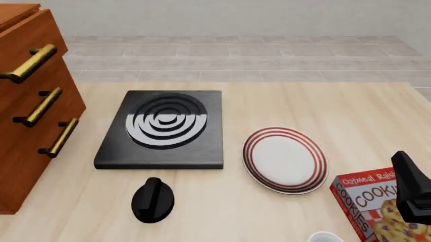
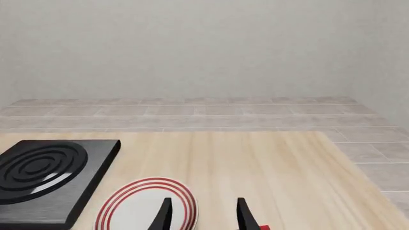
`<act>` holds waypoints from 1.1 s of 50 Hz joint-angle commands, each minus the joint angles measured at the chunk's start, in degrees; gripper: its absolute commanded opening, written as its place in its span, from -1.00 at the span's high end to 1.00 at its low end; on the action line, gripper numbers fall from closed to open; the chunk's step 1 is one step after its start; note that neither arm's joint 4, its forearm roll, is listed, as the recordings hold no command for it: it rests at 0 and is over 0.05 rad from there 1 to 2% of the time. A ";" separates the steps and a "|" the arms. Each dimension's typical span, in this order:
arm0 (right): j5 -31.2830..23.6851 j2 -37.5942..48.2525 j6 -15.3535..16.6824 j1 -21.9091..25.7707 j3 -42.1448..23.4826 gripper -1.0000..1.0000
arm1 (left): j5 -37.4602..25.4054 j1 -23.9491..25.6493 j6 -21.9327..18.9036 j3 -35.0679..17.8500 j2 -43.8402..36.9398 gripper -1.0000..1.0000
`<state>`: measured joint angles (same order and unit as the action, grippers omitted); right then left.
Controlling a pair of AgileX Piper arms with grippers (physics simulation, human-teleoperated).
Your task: Pick the akita bowl in the top layer of the wooden cabinet and place it on the plate.
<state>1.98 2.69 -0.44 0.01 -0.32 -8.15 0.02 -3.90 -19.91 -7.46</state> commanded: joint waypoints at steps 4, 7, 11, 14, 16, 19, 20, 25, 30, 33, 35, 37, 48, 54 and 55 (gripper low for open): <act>0.01 -0.05 0.00 -0.09 -0.01 -1.00 | -0.33 0.45 -1.08 -5.99 -4.86 -1.00; -0.26 -0.30 0.01 -0.10 -0.02 -1.00 | -0.58 0.56 -1.23 -6.89 -5.51 -1.00; -0.31 -0.36 -0.03 -0.10 0.01 -1.00 | -1.36 0.12 -2.12 -8.68 -6.13 -1.00; -0.49 -0.61 -0.11 -0.11 0.00 -1.00 | -1.88 0.11 -2.03 -9.80 -6.79 -1.00; -0.49 -0.60 -0.15 -0.12 0.01 -1.00 | -2.25 0.08 -2.20 -10.52 -7.18 -1.00; -0.19 -0.33 -0.19 -0.18 0.02 -1.00 | -2.88 0.17 -2.35 -11.69 -7.73 -1.00; -0.19 -0.33 -0.19 -0.18 0.02 -1.00 | -2.98 0.14 -2.47 -11.95 -7.89 -1.00; -0.10 -0.29 -0.23 -0.16 -0.01 -1.00 | -4.69 0.48 -2.39 -15.24 -8.78 -1.00; 0.23 0.04 -0.20 -0.17 0.01 -1.00 | -5.78 0.90 -2.16 -18.45 -10.53 -1.00; 0.43 0.21 -0.21 -0.18 0.01 -1.00 | -6.26 1.00 -2.36 -20.14 -11.44 -1.00; 0.38 0.16 -0.23 -0.18 0.01 -1.00 | -6.59 0.99 -2.14 -21.08 -11.57 -1.00; 0.19 -0.01 -0.26 -0.15 0.00 -1.00 | -7.67 1.18 -1.03 -23.18 -12.72 -1.00; 0.43 0.13 -0.44 -0.20 0.02 -1.00 | -9.62 1.62 -1.32 -30.16 -15.73 -1.00; 0.32 0.09 -0.52 -0.18 0.03 -1.00 | -10.52 1.46 -1.64 -34.03 -17.59 -1.00; 0.21 0.00 -0.53 -0.19 0.02 -1.00 | -10.42 1.50 -1.81 -34.19 -17.66 -1.00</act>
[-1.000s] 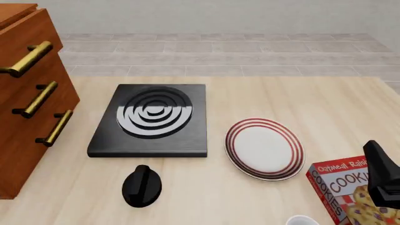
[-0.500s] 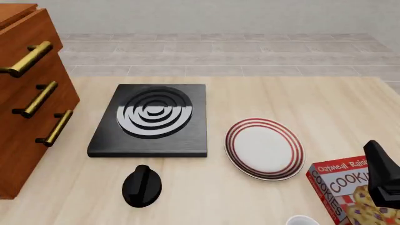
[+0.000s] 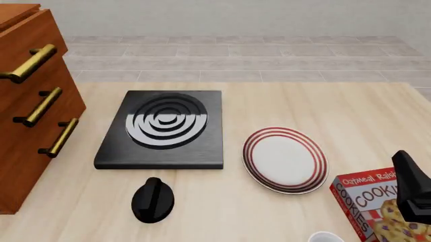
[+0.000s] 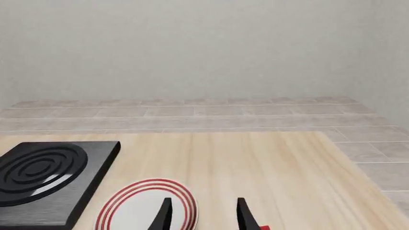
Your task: Pick the akita bowl in the top layer of the wooden cabinet and place it on the plate.
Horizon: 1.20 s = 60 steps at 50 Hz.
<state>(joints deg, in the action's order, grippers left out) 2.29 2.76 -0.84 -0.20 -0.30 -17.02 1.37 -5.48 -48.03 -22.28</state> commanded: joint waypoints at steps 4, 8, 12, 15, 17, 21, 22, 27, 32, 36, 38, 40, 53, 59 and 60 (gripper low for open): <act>-0.30 -0.25 -0.06 0.03 -0.03 -1.00 | -1.04 -0.19 -1.53 -7.52 -4.79 -1.00; -0.10 -0.04 -0.07 0.10 -0.01 -1.00 | -1.45 0.09 -2.97 -9.67 -6.17 -1.00; 0.26 0.32 -0.09 0.14 0.03 -1.00 | -2.56 0.02 -3.08 -12.24 -7.55 -1.00; 0.49 0.57 -0.08 0.15 0.04 -1.00 | -2.98 -0.09 -3.26 -12.85 -7.94 -1.00; 0.38 0.46 -0.08 0.17 0.04 -1.00 | -3.55 0.08 -3.76 -13.50 -8.33 -1.00; 0.32 0.44 0.01 0.18 0.05 -1.00 | -4.65 0.19 -3.33 -14.76 -9.60 -1.00; 0.30 0.44 0.02 0.17 0.05 -1.00 | -4.64 0.26 -3.78 -14.89 -9.65 -1.00; -0.01 0.19 -0.17 0.01 0.07 -1.00 | -6.01 0.37 -4.62 -16.84 -11.54 -1.00; 0.01 0.24 -0.29 -0.04 0.07 -1.00 | -7.42 0.68 -6.04 -18.26 -13.00 -1.00; -0.87 -0.62 -0.42 -0.05 0.02 -1.00 | -9.42 1.29 -7.94 -19.02 -14.79 -1.00; -1.38 -1.14 -0.49 -0.08 -0.02 -1.00 | -10.41 1.01 -7.91 -19.40 -15.71 -1.00; -1.71 -1.46 -0.65 -0.18 -0.06 -1.00 | -11.26 0.09 -7.27 -19.96 -17.11 -1.00; -1.46 -1.26 -0.93 -0.29 -0.10 -1.00 | -13.78 -2.96 -10.46 -23.44 -21.84 -1.00; -1.07 -0.82 -0.92 -0.24 -0.10 -1.00 | -15.96 -3.94 -12.92 -24.82 -23.73 -1.00; -1.07 -0.85 -0.91 -0.22 -0.10 -1.00 | -16.18 -3.38 -12.83 -25.23 -23.90 -1.00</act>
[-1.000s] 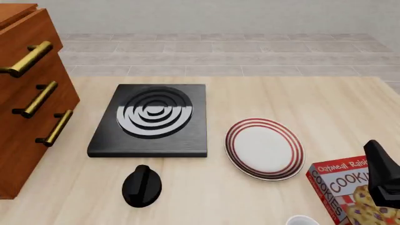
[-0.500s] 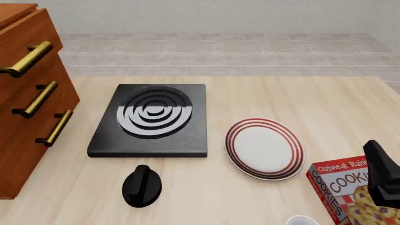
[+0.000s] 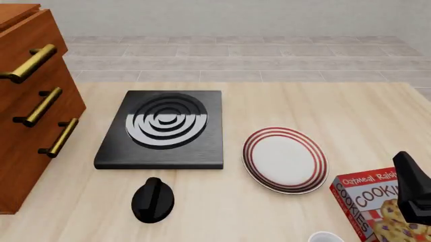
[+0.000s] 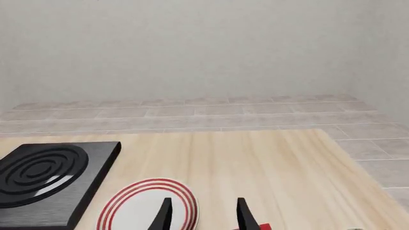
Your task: Pick the akita bowl in the top layer of the wooden cabinet and place it on the plate.
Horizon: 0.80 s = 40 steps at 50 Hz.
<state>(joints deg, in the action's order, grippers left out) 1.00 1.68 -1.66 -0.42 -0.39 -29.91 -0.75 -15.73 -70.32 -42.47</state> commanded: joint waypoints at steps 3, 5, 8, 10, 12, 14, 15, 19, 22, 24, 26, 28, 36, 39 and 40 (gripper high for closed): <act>0.30 0.34 -0.10 -0.02 -0.01 -1.00 | -4.51 -1.73 -2.63 -3.62 -4.64 -1.00; 0.37 0.39 -0.08 -0.01 -0.01 -1.00 | -4.63 -1.89 -3.55 -3.86 -4.80 -1.00; 0.30 0.30 -0.09 -0.03 -0.01 -1.00 | -5.52 -2.64 -3.56 -4.64 -5.73 -1.00; 0.33 0.33 -0.06 -0.01 0.00 -1.00 | -6.83 -2.74 -2.65 -5.48 -6.78 -1.00; 0.39 0.39 -0.07 -0.01 0.00 -1.00 | -7.97 -2.09 -1.86 -6.16 -7.46 -1.00; 0.37 0.37 -0.08 -0.01 0.00 -1.00 | -8.18 -2.59 -1.95 -6.46 -7.62 -1.00; 0.35 0.36 -0.09 -0.01 0.01 -1.00 | -8.46 -3.39 -2.05 -6.41 -8.16 -1.00; 0.27 0.31 -0.04 0.01 0.02 -1.00 | -9.16 -3.96 -1.58 -6.01 -9.53 -1.00; 0.23 0.25 -0.06 0.00 0.04 -1.00 | -9.41 -4.76 -1.56 -6.12 -10.24 -1.00; 0.15 0.10 -0.11 0.02 0.05 -1.00 | -9.82 -5.01 -1.55 -6.28 -10.65 -1.00; 0.13 0.09 -0.15 -0.04 0.06 -1.00 | -10.49 -5.06 -1.33 -6.36 -11.17 -1.00; -0.11 -0.11 -0.08 -0.05 0.03 -1.00 | -11.22 -5.45 -0.93 -6.48 -11.90 -1.00; 0.20 0.24 -0.06 -0.04 0.04 -1.00 | -12.78 -6.50 0.19 -6.83 -13.93 -1.00; 0.16 0.17 -0.11 -0.09 0.03 -1.00 | -13.09 -7.02 0.27 -6.99 -14.48 -1.00; 0.13 0.11 -0.12 -0.09 0.01 -1.00 | -13.76 -6.94 0.92 -7.36 -15.03 -1.00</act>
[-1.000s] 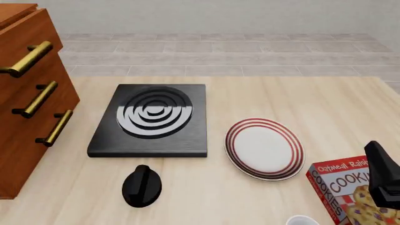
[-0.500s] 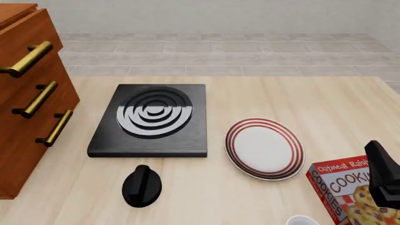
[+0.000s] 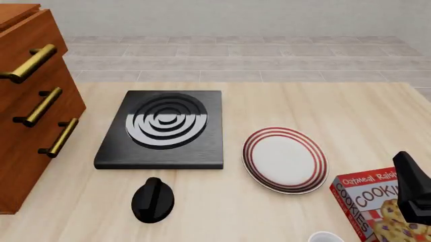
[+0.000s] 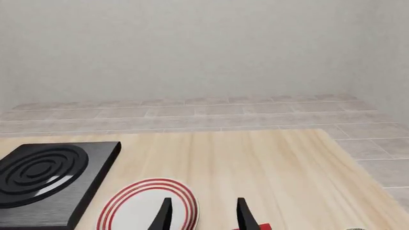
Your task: Pick the akita bowl in the top layer of the wooden cabinet and place it on the plate.
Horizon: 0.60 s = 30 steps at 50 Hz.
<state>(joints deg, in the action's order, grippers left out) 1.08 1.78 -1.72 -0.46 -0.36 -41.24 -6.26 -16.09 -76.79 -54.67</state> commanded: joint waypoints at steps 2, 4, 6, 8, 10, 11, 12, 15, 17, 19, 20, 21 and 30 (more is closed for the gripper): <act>0.06 -0.01 -0.08 -0.06 -0.03 -1.00 | -2.44 -1.85 1.06 -0.87 -2.96 -1.00; 0.13 0.04 -0.10 -0.10 -0.03 -1.00 | -3.33 -1.72 1.86 -1.13 -3.66 -1.00; 0.17 0.03 -0.10 -0.15 -0.04 -1.00 | -3.99 -1.78 2.27 -1.26 -4.10 -1.00; 0.11 -0.05 0.00 -0.15 -0.05 -1.00 | -4.03 -2.04 2.03 -1.23 -4.16 -1.00; 0.10 -0.09 0.14 -0.16 -0.06 -1.00 | -4.10 -2.13 2.15 -1.21 -4.28 -1.00; 0.03 -0.23 0.09 -0.22 -0.07 -1.00 | -4.14 -2.41 2.07 -0.82 -4.48 -1.00; -0.03 -0.30 0.07 -0.27 -0.07 -1.00 | -4.40 -2.54 2.24 -0.66 -4.76 -1.00; 0.02 -0.30 0.03 -0.31 -0.06 -1.00 | -5.10 -2.43 3.11 -0.55 -5.37 -1.00; 0.08 -0.27 0.11 -0.30 -0.05 -1.00 | -5.41 -2.27 3.64 -0.58 -5.60 -1.00; 0.10 -0.27 0.09 -0.30 -0.05 -1.00 | -5.83 -2.15 4.29 -0.69 -5.92 -1.00; 0.08 -0.29 0.09 -0.33 -0.05 -1.00 | -6.01 -1.98 4.60 -0.71 -6.05 -1.00; 0.02 -0.38 0.08 -0.32 -0.05 -1.00 | -6.10 -2.09 4.53 -0.68 -6.10 -1.00; -0.40 -0.77 0.19 -0.35 -0.04 -1.00 | -6.67 -2.15 6.09 -0.24 -6.78 -1.00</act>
<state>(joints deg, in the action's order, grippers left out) 0.95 1.32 -1.62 -0.76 -0.41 -47.01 -8.15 -11.40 -77.36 -60.48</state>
